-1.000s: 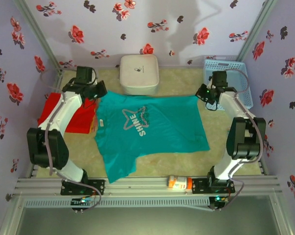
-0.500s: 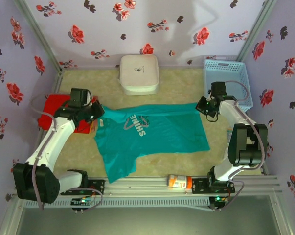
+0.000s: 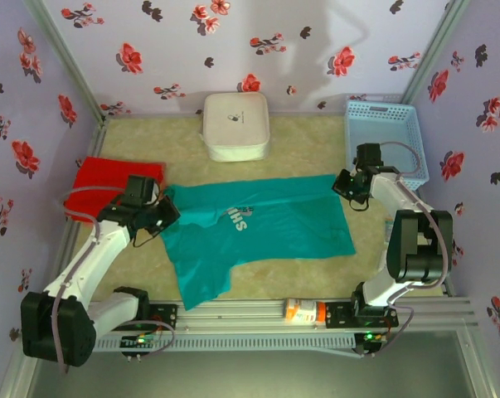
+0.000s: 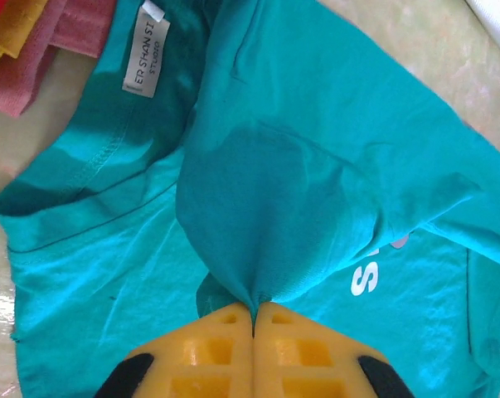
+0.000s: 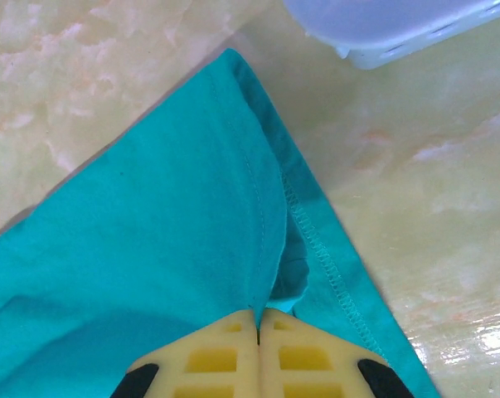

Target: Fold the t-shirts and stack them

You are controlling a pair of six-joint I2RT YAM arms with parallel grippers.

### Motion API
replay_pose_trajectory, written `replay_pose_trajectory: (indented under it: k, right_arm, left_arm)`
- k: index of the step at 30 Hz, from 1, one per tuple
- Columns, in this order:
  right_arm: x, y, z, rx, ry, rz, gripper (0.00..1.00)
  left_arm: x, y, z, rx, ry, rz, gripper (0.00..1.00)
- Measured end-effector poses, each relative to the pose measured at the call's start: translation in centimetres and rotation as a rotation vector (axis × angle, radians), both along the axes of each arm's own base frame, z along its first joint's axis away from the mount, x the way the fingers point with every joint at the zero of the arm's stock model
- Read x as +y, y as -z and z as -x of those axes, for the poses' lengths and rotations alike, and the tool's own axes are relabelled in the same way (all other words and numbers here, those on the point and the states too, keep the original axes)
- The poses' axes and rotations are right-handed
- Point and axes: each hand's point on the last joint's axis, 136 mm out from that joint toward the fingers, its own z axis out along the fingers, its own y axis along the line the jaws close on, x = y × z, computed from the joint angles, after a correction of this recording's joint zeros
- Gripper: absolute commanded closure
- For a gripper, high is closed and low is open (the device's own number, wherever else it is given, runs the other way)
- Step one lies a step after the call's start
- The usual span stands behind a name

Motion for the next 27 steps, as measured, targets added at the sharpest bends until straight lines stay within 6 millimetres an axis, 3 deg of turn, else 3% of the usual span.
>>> replay_pose_trajectory:
  k: [8, 9, 12, 15, 20, 24, 27]
  right_arm:
    - [-0.2, 0.5, 0.4, 0.012, 0.006, 0.013, 0.94]
    - [-0.3, 0.6, 0.4, 0.013, 0.007, 0.016, 0.89]
    - [-0.5, 0.9, 0.6, 0.022, 0.014, 0.027, 0.67]
    - [-0.6, 1.0, 0.8, 0.024, 0.012, 0.037, 0.42]
    - [-0.6, -0.8, 1.1, -0.025, 0.017, 0.03, 0.26]
    - [-0.1, -2.9, 1.0, -0.089, 0.004, 0.021, 0.25]
    - [0.6, -3.3, 1.2, -0.107, -0.012, 0.015, 0.24]
  left_arm:
    - [0.1, 0.5, 0.9, 0.013, -0.008, 0.01, 0.96]
    - [0.1, 0.7, 1.2, 0.024, -0.007, 0.007, 0.9]
    - [0.4, 1.6, 2.1, 0.062, 0.008, -0.011, 0.59]
    - [0.7, 2.5, 3.4, 0.115, 0.022, -0.037, 0.49]
    - [1.7, 2.9, 5.2, 0.165, 0.038, -0.094, 0.49]
    - [1.7, 2.2, 5.4, 0.148, 0.057, -0.109, 0.56]
    - [0.4, 1.2, 5.1, 0.109, 0.106, -0.107, 0.61]
